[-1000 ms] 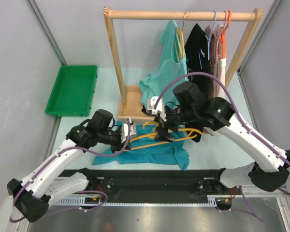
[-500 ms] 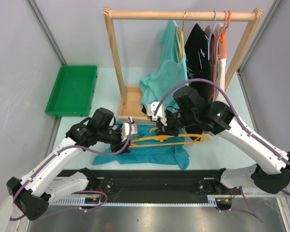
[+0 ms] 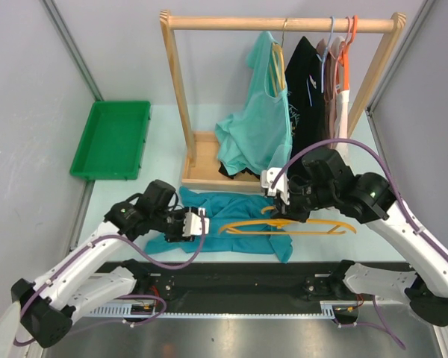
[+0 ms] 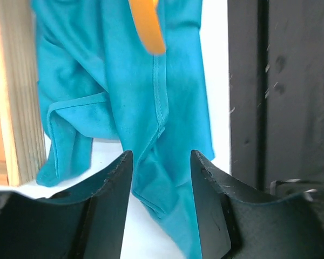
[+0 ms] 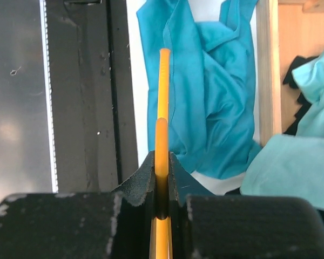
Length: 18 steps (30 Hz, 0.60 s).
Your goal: Place the t-shirt on the hanger
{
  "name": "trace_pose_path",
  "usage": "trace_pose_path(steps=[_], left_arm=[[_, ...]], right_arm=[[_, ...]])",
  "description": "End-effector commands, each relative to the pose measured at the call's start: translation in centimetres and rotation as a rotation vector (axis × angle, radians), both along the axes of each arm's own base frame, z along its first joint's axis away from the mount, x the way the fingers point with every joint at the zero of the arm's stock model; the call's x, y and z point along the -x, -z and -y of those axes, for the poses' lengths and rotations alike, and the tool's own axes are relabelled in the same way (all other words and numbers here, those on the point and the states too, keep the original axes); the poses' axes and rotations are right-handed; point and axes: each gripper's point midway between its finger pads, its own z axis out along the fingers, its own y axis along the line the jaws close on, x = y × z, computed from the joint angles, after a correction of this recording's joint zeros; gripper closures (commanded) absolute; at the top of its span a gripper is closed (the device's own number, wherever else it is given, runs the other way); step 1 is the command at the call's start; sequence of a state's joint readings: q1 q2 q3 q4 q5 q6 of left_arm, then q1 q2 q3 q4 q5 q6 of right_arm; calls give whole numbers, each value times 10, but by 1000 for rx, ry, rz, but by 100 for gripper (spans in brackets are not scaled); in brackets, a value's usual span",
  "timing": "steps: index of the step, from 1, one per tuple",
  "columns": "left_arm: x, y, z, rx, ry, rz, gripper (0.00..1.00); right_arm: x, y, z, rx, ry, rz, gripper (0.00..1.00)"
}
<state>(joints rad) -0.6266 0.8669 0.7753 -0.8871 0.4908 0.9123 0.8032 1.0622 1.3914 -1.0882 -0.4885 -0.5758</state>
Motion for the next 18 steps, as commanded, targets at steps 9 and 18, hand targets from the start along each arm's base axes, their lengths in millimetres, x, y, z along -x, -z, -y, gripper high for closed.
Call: trace_pose_path(steps=[9, 18], left_arm=[[-36, 60, 9, -172, 212, 122, 46], [-71, 49, 14, -104, -13, 8, 96]], right_arm=[[26, 11, 4, -1, -85, -68, 100], [-37, 45, -4, 165, 61, 188, 100]])
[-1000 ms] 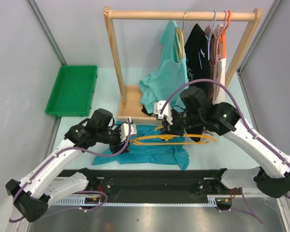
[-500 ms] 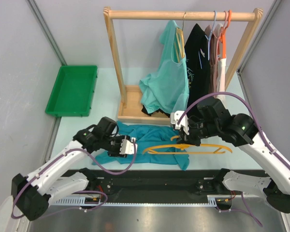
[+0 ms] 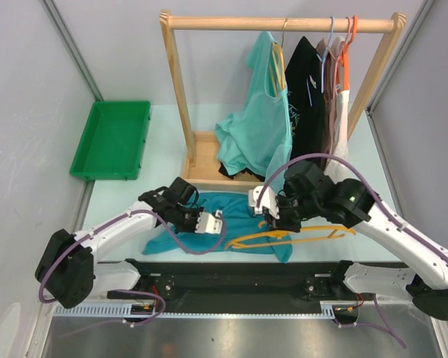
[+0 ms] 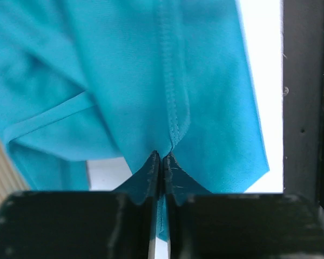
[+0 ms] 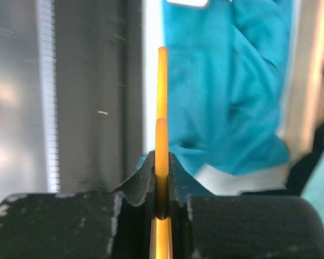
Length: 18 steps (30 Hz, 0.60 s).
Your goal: Place the t-shirt on the hanger
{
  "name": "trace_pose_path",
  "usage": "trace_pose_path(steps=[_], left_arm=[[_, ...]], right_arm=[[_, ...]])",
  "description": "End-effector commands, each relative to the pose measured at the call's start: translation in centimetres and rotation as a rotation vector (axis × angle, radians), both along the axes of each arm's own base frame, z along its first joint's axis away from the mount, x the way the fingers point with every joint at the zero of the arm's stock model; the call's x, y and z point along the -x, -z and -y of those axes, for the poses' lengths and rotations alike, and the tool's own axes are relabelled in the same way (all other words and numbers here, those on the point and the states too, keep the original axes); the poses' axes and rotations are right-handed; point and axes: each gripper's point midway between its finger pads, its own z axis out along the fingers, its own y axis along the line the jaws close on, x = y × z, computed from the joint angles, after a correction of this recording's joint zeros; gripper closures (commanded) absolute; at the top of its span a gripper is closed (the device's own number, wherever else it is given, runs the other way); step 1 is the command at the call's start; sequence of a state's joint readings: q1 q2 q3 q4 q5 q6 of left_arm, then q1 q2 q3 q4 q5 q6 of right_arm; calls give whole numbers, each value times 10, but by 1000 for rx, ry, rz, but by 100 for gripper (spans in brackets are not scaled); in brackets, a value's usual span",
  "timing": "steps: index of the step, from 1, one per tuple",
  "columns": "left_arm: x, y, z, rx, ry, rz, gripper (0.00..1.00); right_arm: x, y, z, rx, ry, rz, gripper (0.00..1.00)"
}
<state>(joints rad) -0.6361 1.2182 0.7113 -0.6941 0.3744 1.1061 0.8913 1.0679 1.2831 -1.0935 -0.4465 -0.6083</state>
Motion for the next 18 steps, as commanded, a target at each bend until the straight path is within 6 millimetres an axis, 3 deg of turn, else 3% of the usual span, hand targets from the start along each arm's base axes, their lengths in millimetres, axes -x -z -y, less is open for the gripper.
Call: trace_pose_path(steps=[1, 5, 12, 18], left_arm=[[-41, -45, 17, 167, -166, 3, 99], [-55, -57, 10, 228, -272, -91, 100], [-57, -39, 5, 200, -337, -163, 97], [-63, -44, 7, 225, -368, -170, 93]], right_arm=[[-63, 2, -3, 50, 146, 263, 100], [-84, -13, -5, 34, 211, 351, 100], [-103, -25, 6, 19, 263, 384, 100], [-84, -36, -5, -63, 175, 295, 100]])
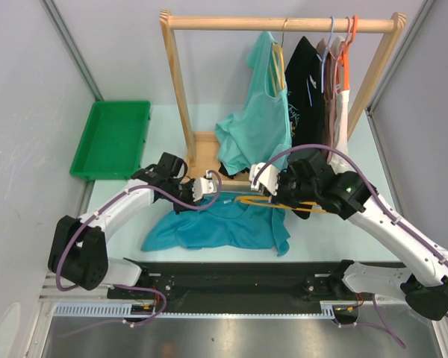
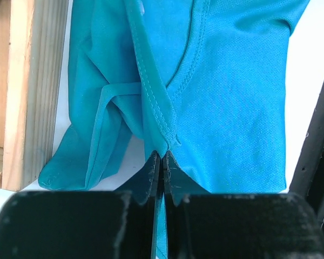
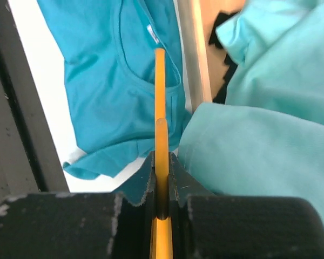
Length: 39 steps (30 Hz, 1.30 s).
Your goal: Place the t-shirt on the hanger
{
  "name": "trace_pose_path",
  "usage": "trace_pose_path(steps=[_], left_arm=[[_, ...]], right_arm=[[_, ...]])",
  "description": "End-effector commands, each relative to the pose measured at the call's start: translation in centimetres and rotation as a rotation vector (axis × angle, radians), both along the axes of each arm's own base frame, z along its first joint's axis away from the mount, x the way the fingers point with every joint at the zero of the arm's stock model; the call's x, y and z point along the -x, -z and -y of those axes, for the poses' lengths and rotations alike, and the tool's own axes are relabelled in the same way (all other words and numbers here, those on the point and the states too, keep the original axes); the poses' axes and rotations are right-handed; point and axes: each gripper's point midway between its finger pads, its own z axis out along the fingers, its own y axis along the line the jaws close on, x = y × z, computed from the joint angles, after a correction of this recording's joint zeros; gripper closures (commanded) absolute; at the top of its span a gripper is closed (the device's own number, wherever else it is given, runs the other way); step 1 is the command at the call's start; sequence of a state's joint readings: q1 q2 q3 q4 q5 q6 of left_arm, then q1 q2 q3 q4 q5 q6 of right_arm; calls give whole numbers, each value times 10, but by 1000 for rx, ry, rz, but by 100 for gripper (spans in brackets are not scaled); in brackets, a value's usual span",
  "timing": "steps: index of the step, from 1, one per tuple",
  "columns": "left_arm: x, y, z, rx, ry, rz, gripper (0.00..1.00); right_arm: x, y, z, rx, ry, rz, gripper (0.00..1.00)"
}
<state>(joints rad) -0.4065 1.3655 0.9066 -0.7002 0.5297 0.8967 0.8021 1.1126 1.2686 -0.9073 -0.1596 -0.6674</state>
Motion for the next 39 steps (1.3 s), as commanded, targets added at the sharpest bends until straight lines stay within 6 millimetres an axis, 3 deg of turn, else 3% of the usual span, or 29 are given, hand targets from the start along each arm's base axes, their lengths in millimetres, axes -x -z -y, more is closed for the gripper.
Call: trace_pose_path(steps=[1, 5, 17, 26, 32, 39], left_arm=[[-6, -15, 9, 68, -27, -10, 92], [-9, -18, 10, 71, -38, -12, 89], [-6, -27, 5, 58, -6, 8, 94], [-1, -35, 1, 47, 36, 38, 95], [-2, -41, 4, 61, 39, 46, 95], [-3, -63, 8, 85, 72, 84, 96]], right_arm=[[12, -32, -20, -119, -113, 11, 100], [26, -32, -40, -178, -225, -47, 100], [-4, -29, -79, -209, -303, 6, 100], [-16, -25, -78, -224, -308, 83, 100], [-10, -20, -82, -246, -347, 69, 100], [-6, -12, -84, -249, -383, 63, 100]])
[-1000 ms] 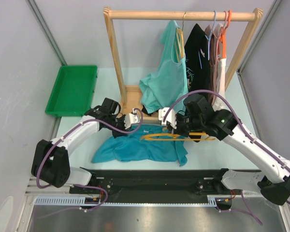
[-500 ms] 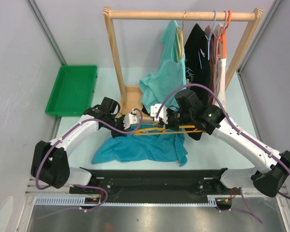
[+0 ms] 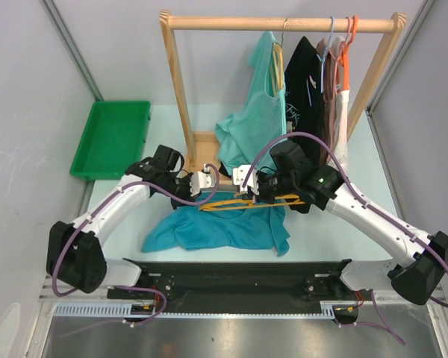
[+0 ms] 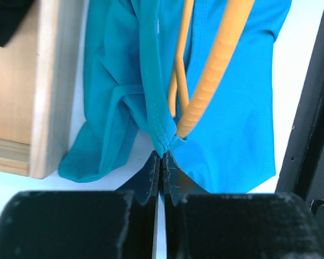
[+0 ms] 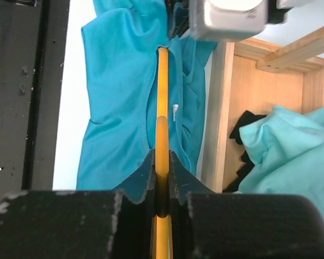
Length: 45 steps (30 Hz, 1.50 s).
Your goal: Place the t-shirt on the hanger
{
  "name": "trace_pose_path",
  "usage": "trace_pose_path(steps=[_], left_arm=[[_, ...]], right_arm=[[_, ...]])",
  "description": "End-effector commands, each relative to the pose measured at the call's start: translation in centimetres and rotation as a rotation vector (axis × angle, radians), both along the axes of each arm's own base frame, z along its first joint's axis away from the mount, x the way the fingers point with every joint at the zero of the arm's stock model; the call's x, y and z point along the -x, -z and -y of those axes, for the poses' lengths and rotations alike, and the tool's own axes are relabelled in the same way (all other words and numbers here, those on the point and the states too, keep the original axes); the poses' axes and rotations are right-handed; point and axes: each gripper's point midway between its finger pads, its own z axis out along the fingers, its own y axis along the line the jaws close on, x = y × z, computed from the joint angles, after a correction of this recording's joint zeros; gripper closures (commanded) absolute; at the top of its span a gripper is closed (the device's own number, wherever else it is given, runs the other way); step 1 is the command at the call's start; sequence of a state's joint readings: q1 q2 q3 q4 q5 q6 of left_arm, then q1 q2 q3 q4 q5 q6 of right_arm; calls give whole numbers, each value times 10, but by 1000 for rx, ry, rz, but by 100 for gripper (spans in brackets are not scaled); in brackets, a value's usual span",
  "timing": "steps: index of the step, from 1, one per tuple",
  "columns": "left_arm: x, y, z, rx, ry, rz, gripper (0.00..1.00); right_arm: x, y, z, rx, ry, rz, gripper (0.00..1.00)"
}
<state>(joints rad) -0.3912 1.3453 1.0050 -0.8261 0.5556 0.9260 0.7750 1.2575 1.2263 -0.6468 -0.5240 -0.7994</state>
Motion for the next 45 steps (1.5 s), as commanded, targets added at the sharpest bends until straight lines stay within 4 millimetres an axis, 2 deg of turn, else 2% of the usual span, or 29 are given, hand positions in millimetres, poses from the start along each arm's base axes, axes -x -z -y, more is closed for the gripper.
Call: trace_pose_path(steps=[1, 6, 9, 14, 21, 26, 33, 41, 45], left_arm=[[-2, -35, 8, 69, 58, 82, 96], [9, -54, 12, 93, 122, 113, 96], [17, -57, 12, 66, 169, 143, 96], [31, -73, 21, 87, 216, 191, 96], [33, -106, 35, 154, 207, 239, 95], [33, -118, 47, 180, 213, 265, 93], [43, -129, 61, 218, 232, 249, 94], [46, -143, 53, 199, 211, 287, 95], [45, -142, 47, 169, 200, 301, 90]], right_arm=[[0, -22, -9, -84, -53, 76, 100], [4, -26, -13, -115, -87, 85, 100], [3, -27, -13, -118, -88, 94, 100], [4, -34, -18, -151, -97, 94, 100], [15, -46, -27, -202, -91, 34, 100], [29, -56, -39, -236, -102, 13, 100], [25, -60, -50, -253, -59, 11, 100], [14, -48, -44, -205, 11, 49, 100], [15, -59, -44, -234, 5, 68, 100]])
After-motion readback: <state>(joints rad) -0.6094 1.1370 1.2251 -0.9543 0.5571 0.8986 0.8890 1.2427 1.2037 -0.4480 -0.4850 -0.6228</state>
